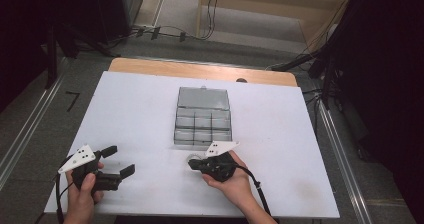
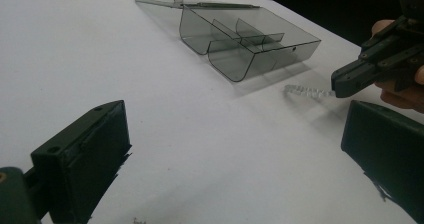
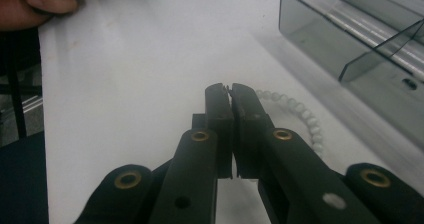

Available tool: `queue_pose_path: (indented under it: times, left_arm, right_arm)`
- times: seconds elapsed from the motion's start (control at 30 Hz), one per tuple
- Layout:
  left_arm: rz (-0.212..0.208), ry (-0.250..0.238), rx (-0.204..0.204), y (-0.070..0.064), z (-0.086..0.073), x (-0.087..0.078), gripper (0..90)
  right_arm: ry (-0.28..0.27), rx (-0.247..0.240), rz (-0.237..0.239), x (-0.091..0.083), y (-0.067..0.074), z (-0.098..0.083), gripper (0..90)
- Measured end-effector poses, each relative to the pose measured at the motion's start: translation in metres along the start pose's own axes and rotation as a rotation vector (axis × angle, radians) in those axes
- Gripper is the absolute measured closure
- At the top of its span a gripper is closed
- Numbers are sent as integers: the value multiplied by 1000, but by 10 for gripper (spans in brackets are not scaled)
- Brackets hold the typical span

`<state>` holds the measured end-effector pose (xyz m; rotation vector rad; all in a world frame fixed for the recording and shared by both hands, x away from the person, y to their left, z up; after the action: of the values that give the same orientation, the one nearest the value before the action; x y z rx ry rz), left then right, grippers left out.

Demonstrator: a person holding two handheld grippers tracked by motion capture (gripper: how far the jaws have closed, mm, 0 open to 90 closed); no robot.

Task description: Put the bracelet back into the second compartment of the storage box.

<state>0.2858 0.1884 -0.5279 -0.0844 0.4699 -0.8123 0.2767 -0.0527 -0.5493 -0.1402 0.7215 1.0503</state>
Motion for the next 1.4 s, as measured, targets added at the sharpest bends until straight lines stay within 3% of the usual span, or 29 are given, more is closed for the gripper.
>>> queue_pose_path:
  times: [0.53,1.4]
  left_arm:
    - [-7,5,6,0,-1,0,0]
    - [-13,10,6,-1,-1,1,0]
  right_arm:
    - [-58,19,-7,-14,-5,27,858]
    - [-92,20,-26,-29,-15,52,858]
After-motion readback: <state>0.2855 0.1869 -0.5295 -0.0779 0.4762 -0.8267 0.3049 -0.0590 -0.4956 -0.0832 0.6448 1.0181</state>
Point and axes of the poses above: each handheld gripper's, and its own axes: x roughly forward along the jaws, z roughly out of its top, y roughly to its left, the point moved 9 cm from there along x, roughly forward along the jaws, and after that the axes turned 2 degrees about z, right-handed, at the moved point
